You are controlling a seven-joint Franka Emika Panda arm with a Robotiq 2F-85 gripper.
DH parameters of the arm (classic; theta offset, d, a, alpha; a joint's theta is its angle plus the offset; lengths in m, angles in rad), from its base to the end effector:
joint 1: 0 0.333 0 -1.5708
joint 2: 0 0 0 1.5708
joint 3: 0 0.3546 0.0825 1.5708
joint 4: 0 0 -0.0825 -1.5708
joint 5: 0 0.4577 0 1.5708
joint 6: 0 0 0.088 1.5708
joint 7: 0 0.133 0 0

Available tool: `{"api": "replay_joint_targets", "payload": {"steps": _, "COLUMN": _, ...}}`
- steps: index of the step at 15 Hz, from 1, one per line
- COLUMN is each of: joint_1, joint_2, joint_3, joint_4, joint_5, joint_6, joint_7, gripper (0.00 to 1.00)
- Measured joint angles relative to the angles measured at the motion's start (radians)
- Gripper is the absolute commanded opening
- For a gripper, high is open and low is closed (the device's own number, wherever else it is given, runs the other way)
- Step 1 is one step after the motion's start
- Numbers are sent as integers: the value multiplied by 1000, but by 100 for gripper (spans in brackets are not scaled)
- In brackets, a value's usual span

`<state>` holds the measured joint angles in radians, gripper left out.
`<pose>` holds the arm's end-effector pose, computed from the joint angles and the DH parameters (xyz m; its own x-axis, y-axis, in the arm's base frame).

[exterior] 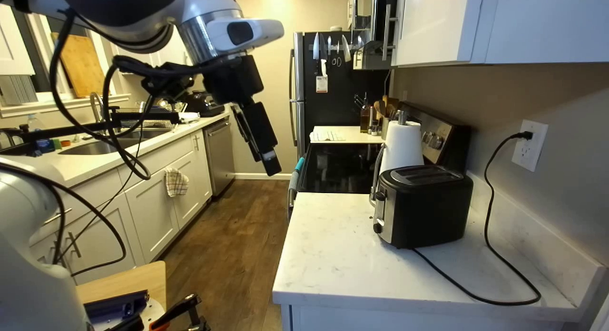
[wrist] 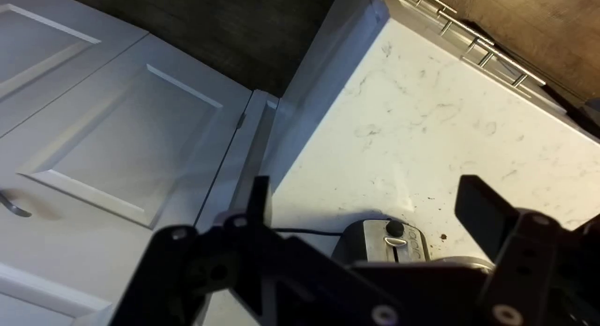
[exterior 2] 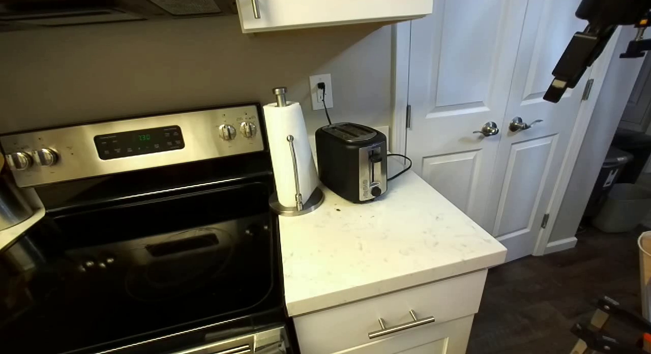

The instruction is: Turn on the toaster

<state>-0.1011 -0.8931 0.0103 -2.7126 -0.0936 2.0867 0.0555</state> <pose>0.3574 -0.0395 0.4822 0.9588 -0.0981 0.2666 -0.1245 -0.9887 0.0839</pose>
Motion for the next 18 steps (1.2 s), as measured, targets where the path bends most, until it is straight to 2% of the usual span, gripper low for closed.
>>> {"api": "replay_joint_targets", "payload": {"steps": 4, "joint_1": 2, "joint_2": 52, "joint_3": 8, "joint_4": 0, "joint_5": 0, "joint_6": 145, "joint_7": 1, "gripper": 100}}
{"api": "replay_joint_targets", "payload": {"steps": 9, "joint_1": 3, "joint_2": 216, "joint_3": 30, "joint_4": 28, "joint_5": 2, "joint_6": 371, "joint_7": 47, "gripper": 100}}
{"api": "replay_joint_targets", "payload": {"steps": 18, "joint_1": 14, "joint_2": 590, "joint_3": 73, "joint_4": 234, "joint_5": 10, "joint_6": 698, "joint_7": 145, "gripper": 100}}
